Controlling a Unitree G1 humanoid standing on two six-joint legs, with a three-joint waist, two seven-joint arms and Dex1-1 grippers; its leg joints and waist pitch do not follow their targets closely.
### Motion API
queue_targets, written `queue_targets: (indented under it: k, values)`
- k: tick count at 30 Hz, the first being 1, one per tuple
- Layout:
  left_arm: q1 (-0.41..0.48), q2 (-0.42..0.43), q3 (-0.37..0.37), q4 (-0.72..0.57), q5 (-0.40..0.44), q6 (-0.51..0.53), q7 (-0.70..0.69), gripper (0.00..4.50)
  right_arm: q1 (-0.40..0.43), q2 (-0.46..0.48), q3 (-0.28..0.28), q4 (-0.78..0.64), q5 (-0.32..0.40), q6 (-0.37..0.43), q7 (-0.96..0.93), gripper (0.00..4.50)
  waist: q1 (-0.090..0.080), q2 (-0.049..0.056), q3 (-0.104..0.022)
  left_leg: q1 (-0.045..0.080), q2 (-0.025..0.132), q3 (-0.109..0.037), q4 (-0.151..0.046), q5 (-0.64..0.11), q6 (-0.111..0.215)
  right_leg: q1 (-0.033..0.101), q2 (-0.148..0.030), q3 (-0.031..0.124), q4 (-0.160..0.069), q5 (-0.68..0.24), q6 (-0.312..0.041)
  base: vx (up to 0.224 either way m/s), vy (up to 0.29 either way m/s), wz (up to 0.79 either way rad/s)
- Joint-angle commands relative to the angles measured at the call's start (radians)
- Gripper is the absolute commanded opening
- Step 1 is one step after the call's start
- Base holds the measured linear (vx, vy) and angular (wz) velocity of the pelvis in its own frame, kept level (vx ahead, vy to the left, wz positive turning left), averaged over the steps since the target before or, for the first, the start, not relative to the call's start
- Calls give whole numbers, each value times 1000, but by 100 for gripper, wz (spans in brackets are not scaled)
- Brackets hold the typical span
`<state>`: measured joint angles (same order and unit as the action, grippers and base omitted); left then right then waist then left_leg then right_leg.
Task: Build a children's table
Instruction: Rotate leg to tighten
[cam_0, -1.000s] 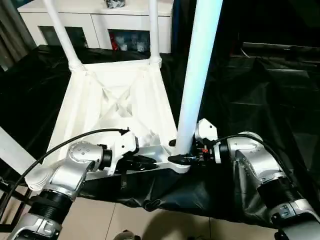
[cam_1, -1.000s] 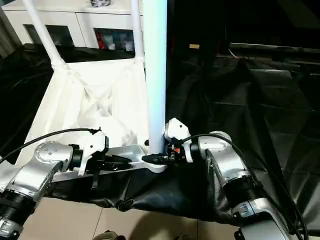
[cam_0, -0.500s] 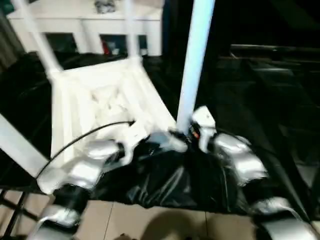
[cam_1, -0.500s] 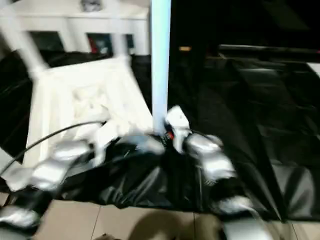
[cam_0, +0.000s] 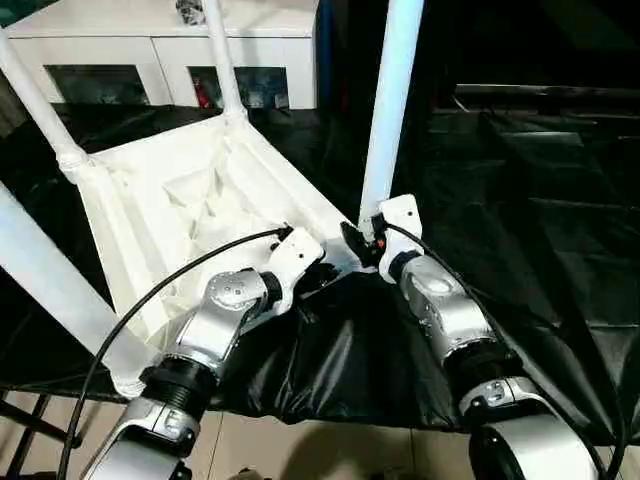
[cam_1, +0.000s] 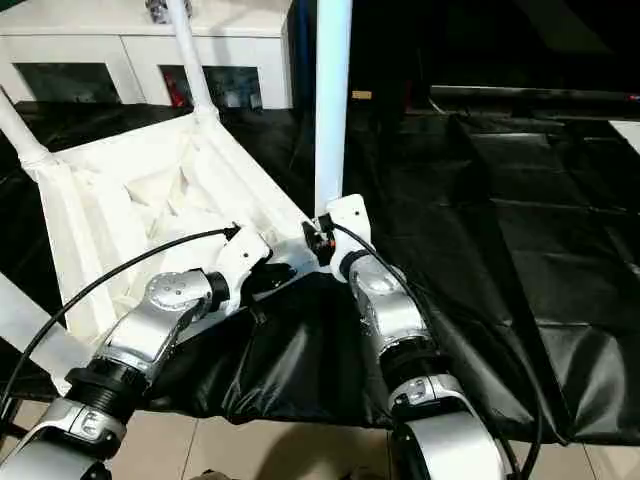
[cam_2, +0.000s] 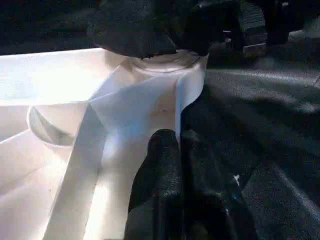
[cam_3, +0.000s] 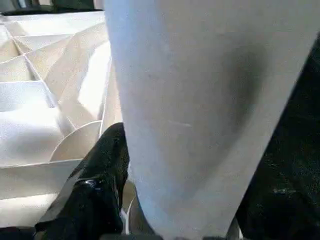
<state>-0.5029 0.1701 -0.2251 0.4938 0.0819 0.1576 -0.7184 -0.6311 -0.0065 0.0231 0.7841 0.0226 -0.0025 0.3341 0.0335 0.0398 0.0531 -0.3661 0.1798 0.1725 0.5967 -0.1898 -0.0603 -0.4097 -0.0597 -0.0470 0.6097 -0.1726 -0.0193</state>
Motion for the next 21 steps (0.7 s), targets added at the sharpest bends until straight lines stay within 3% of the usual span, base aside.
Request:
queue_targets:
  k: [1,5,9,13,18,21]
  values:
    - [-15,6,-25,-53,-51,-89,-93,0,-7,-9,74,20,-21,-19,111,319,5,-5,-65,1,39,-15,-71,-227,44,53,-77,40,-84,-282,-203,0,0,0]
    - [-1,43,-25,-79,-72,-103,-163,0,8,-71,108,4,-32,-39,245,329,9,-6,-69,-1,39,-11,-65,-189,61,55,-75,42,-72,-188,-230,0,0,0]
    - [8,76,-26,-88,-78,-115,-211,0,30,-121,139,-29,-27,-31,383,329,11,-9,-69,-2,40,-10,-62,-177,80,59,-74,40,-68,-149,-250,0,0,0]
    - [29,143,-21,-112,-117,-144,-327,0,82,-218,195,-122,21,-25,649,329,23,-7,-68,1,45,-7,-62,-185,92,56,-73,39,-69,-171,-246,0,0,0]
    - [57,188,-6,-161,-173,-123,-416,0,121,-280,231,-208,69,3,826,329,37,-7,-65,4,51,-8,-65,-204,83,52,-73,40,-71,-210,-242,0,0,0]
    - [68,204,1,-181,-193,-115,-444,0,133,-299,236,-237,87,18,880,297,42,-8,-64,3,51,-8,-66,-206,79,51,-75,41,-72,-228,-235,0,0,0]
